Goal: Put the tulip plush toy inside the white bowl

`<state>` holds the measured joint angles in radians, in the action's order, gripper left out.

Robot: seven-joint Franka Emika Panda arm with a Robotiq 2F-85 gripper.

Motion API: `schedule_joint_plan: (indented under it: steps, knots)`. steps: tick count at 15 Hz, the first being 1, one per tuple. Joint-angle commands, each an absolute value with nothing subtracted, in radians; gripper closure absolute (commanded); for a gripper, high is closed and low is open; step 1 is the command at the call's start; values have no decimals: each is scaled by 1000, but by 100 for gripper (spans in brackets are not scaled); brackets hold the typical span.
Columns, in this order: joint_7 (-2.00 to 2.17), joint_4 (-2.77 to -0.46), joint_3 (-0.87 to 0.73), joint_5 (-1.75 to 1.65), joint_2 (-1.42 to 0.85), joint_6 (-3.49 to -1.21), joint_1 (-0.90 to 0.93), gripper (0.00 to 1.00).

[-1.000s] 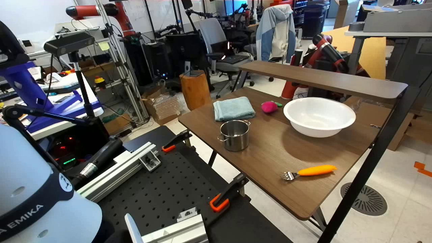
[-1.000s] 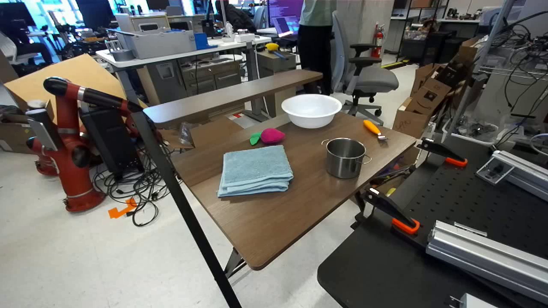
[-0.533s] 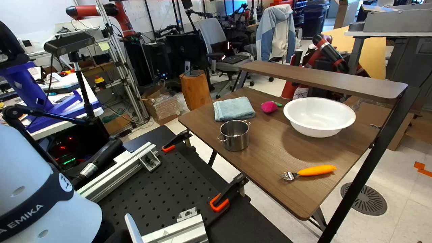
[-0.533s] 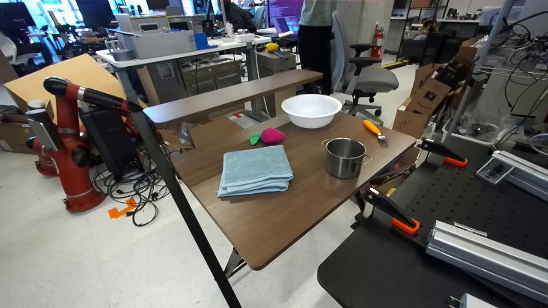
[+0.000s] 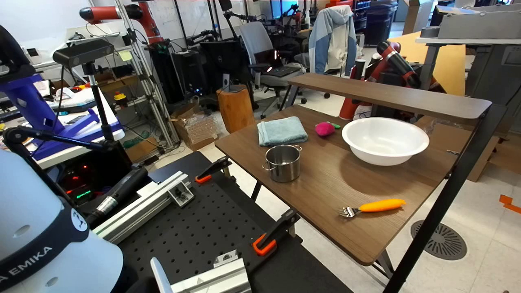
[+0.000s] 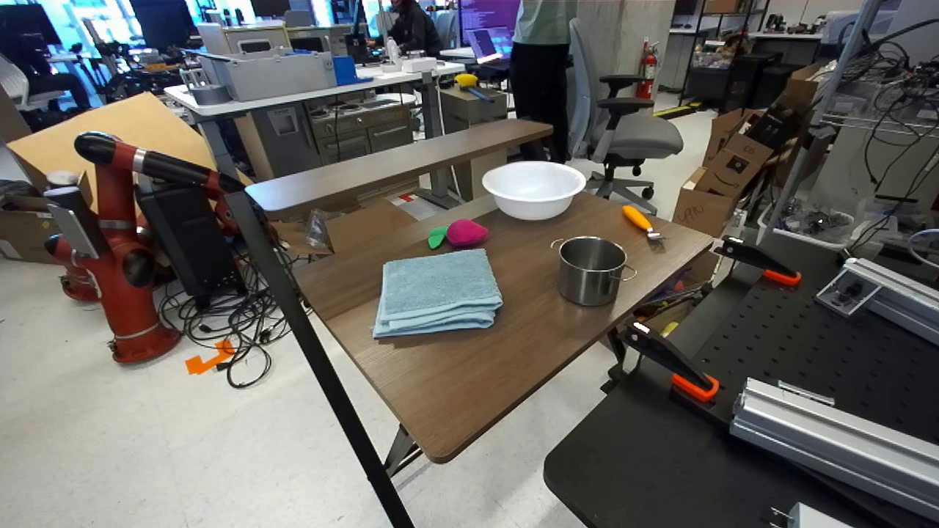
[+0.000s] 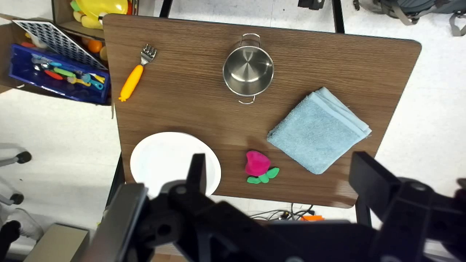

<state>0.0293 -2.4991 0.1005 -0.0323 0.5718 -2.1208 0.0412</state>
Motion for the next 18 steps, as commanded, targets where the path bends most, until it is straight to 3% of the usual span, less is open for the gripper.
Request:
schedule_joint_plan:
  steps: [1, 9, 18]
  knots:
    - [34, -2497, 93, -37, 571, -2117, 50, 0]
    - [91, -2492, 87, -15, 418, -2317, 41, 0]
    - [208, -2265, 63, 35, -63, -2507, 28, 0]
